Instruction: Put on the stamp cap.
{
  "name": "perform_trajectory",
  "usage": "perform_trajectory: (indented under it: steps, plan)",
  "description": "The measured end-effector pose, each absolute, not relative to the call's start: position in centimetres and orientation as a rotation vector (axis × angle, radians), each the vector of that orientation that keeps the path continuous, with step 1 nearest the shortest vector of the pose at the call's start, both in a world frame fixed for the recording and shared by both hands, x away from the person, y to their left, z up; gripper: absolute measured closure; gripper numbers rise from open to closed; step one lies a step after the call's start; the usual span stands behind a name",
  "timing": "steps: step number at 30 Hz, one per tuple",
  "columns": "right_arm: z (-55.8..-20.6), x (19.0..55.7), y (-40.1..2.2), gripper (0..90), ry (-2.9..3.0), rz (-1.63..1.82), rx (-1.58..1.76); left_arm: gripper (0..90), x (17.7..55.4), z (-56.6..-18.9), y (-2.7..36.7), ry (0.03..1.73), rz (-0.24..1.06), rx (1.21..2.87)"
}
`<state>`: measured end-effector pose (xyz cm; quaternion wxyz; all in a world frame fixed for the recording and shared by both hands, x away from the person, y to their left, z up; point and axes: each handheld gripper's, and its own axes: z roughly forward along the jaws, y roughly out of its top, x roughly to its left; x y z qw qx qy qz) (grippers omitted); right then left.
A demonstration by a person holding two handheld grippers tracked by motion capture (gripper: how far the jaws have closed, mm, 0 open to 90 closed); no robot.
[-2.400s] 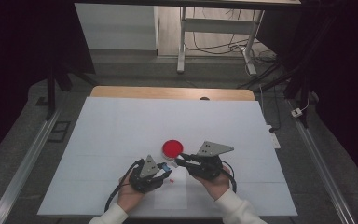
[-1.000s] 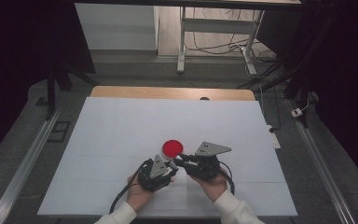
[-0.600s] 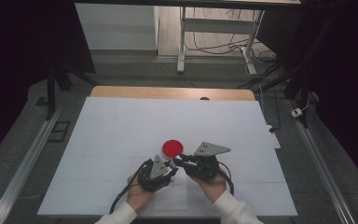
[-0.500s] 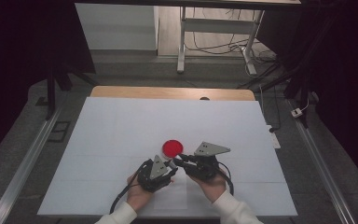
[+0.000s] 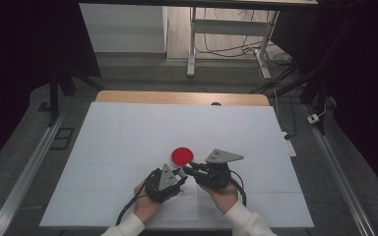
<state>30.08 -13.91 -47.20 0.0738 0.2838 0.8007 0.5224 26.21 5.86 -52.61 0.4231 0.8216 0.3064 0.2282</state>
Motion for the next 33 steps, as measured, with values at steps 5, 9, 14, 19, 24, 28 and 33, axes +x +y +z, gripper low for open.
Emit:
perform_trajectory:
  steps: [5, 9, 14, 19, 24, 28, 33]
  plan:
    - [-47.30, 30.06, -13.85, 74.3, 2.406, 1.567, 0.881, 64.0, 26.10, -52.71, 5.65, 0.760, 0.590, 2.063]
    - [-47.42, 30.01, -13.76, 74.3, 2.407, 1.567, 0.904, 64.1, 26.02, -52.75, 5.58, 0.753, 0.604, 2.070]
    - [-47.37, 29.95, -13.76, 74.1, 2.398, 1.584, 0.917, 64.1, 25.95, -52.71, 5.60, 0.755, 0.617, 2.061]
    - [-47.50, 29.96, -13.72, 73.8, 2.406, 1.583, 0.921, 64.2, 25.96, -52.79, 5.49, 0.757, 0.616, 2.065]
    - [-47.59, 29.98, -13.69, 73.4, 2.413, 1.585, 0.918, 64.2, 25.93, -52.81, 5.46, 0.755, 0.613, 2.062]
    - [-47.54, 30.02, -13.77, 73.8, 2.414, 1.590, 0.921, 64.3, 25.86, -52.79, 5.45, 0.753, 0.619, 2.056]
    - [-47.50, 30.03, -13.84, 74.3, 2.414, 1.587, 0.918, 64.3, 25.81, -52.79, 5.48, 0.749, 0.621, 2.053]
